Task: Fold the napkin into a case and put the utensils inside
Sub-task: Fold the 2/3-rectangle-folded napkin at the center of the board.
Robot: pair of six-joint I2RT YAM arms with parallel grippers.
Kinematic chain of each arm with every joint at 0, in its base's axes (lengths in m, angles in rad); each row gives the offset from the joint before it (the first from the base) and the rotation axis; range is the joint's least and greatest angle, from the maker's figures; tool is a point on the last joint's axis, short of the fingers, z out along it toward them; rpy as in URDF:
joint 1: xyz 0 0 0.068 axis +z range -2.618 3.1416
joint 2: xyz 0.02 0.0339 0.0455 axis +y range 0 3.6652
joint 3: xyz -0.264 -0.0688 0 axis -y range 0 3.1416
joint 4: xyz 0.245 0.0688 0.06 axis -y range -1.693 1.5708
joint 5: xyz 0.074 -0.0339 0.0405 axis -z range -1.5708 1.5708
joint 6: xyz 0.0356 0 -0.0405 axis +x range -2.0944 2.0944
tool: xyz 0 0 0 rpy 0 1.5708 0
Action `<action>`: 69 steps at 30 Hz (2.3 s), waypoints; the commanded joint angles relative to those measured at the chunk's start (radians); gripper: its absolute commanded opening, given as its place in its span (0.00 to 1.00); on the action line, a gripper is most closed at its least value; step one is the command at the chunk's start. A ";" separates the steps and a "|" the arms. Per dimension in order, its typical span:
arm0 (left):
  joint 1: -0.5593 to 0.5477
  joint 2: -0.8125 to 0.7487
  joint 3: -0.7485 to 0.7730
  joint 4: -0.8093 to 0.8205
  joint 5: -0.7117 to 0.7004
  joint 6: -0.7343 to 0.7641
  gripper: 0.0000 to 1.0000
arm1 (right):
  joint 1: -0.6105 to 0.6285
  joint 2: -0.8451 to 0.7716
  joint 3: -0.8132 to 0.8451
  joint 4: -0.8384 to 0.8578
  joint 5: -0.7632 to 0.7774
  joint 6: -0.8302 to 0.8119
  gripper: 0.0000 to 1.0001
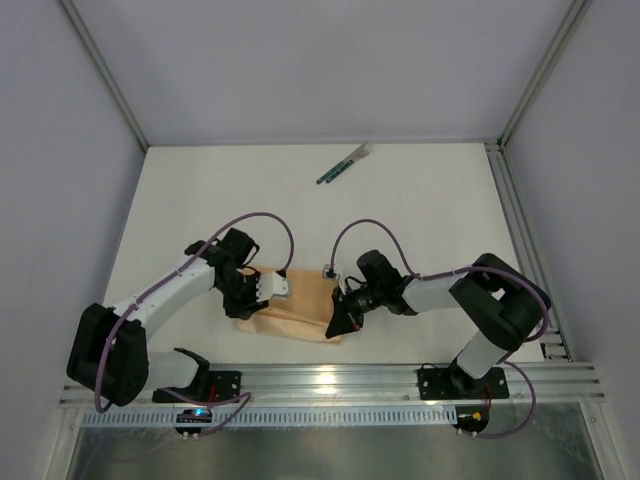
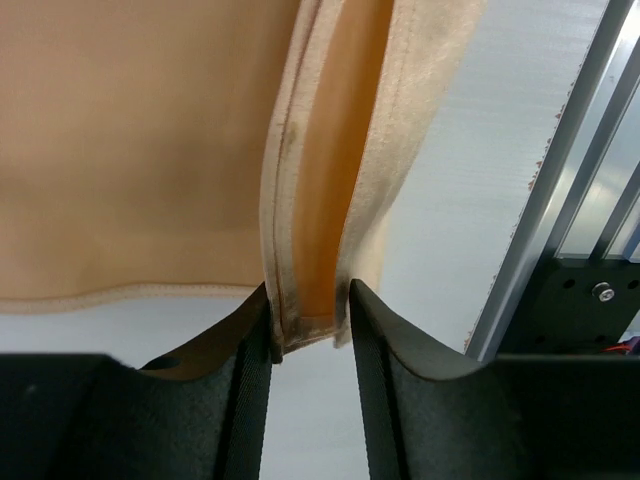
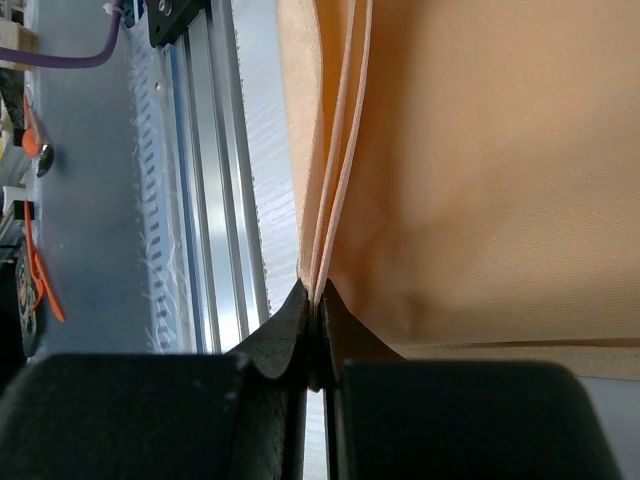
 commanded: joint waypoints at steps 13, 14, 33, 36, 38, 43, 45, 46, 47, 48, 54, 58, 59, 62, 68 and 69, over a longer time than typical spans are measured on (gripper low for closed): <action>0.058 0.040 -0.027 -0.034 0.166 0.071 0.52 | -0.038 0.042 0.023 0.122 -0.048 0.074 0.04; 0.058 0.026 -0.049 -0.031 0.158 0.071 0.52 | -0.038 0.036 0.023 0.124 -0.048 0.082 0.04; 0.058 -0.133 -0.166 0.002 0.115 0.021 0.00 | 0.041 -0.062 0.042 -0.075 0.070 0.048 0.04; 0.058 -0.192 -0.148 -0.103 0.123 0.060 0.00 | 0.139 -0.122 0.025 -0.085 0.061 0.082 0.04; 0.058 -0.241 -0.120 -0.144 0.138 0.069 0.00 | 0.146 -0.168 0.004 -0.027 0.027 0.165 0.04; 0.063 -0.233 -0.076 -0.148 0.167 0.042 0.00 | 0.072 -0.172 -0.017 0.013 -0.025 0.205 0.04; 0.072 -0.169 -0.064 -0.112 0.172 0.013 0.00 | 0.023 -0.109 -0.004 0.053 -0.062 0.223 0.04; 0.075 -0.137 -0.056 -0.099 0.173 0.003 0.00 | 0.009 -0.080 0.000 0.062 -0.070 0.225 0.04; 0.090 -0.061 -0.033 -0.077 0.183 0.000 0.00 | -0.003 -0.051 0.006 0.081 -0.077 0.235 0.04; 0.102 -0.019 -0.019 -0.072 0.190 -0.001 0.00 | -0.027 0.012 0.014 0.094 -0.090 0.246 0.04; 0.260 0.221 0.081 -0.094 0.259 0.075 0.21 | -0.113 0.173 -0.015 0.230 -0.105 0.296 0.04; 0.268 0.223 0.067 -0.092 0.287 0.120 0.41 | -0.112 0.183 0.014 0.112 -0.058 0.208 0.04; 0.268 0.218 0.064 -0.095 0.293 0.123 0.46 | -0.110 0.177 0.028 0.084 -0.047 0.187 0.04; 0.268 0.193 0.067 -0.080 0.302 0.108 0.52 | -0.106 0.143 0.055 -0.005 -0.027 0.113 0.04; 0.268 0.121 0.073 0.078 0.341 -0.085 0.56 | -0.091 0.123 0.124 -0.177 0.002 -0.010 0.04; 0.268 0.118 0.073 0.113 0.342 -0.104 0.56 | -0.091 0.123 0.131 -0.191 0.001 -0.016 0.04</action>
